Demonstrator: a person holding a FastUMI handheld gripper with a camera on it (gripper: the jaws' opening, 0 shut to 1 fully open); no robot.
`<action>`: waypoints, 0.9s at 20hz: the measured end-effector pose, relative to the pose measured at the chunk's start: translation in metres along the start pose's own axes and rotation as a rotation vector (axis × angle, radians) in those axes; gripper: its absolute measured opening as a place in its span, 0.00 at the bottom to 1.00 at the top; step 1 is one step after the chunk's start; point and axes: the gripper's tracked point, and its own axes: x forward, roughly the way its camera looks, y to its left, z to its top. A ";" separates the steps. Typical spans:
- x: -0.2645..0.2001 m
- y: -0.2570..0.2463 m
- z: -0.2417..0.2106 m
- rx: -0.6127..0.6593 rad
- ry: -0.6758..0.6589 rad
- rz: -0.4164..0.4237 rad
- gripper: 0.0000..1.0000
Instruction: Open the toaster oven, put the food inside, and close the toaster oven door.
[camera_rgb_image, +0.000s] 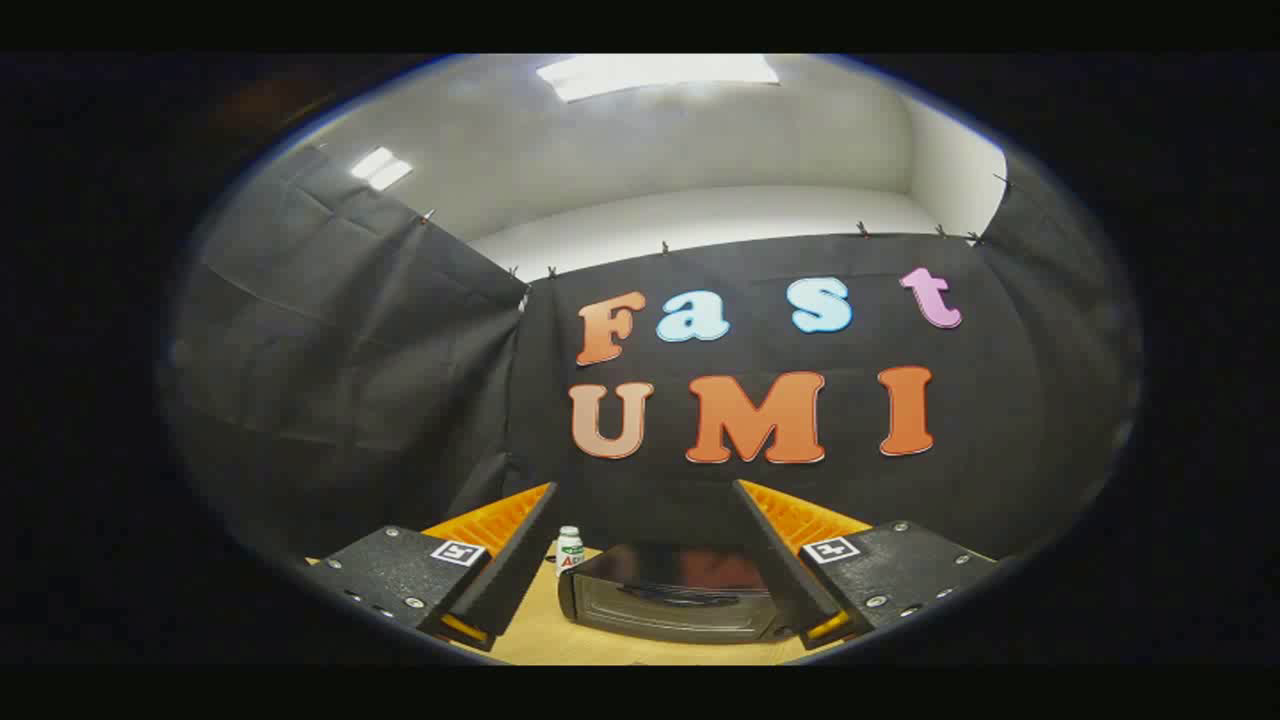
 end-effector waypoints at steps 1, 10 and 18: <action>0.001 0.003 -0.001 -0.001 0.006 0.005 0.99; -0.003 0.005 -0.006 0.006 0.026 0.002 0.99; 0.001 0.017 -0.019 -0.001 0.057 0.009 0.99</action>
